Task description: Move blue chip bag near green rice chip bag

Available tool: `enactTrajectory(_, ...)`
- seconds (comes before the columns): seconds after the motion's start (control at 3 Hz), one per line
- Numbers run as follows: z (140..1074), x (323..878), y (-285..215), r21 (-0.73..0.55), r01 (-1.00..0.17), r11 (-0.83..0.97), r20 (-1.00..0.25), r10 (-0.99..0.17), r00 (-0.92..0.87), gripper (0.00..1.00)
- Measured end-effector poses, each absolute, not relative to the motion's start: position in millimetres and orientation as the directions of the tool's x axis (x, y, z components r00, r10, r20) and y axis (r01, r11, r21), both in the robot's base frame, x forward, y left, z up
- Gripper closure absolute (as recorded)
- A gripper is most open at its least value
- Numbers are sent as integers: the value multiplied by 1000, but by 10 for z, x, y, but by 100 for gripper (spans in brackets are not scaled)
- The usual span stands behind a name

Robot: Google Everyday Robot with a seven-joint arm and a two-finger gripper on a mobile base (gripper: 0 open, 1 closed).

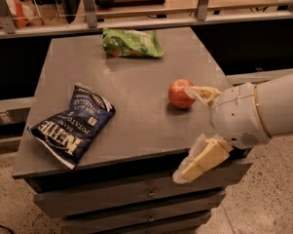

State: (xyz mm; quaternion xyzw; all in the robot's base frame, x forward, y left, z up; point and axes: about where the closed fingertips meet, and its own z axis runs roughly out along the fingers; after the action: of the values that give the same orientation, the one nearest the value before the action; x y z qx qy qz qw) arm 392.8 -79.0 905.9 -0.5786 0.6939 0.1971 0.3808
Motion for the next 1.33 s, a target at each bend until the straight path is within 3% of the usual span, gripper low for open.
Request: enactTrajectory(1.33,8745,4394,203,-141,-957,255,-899,-438,16,0)
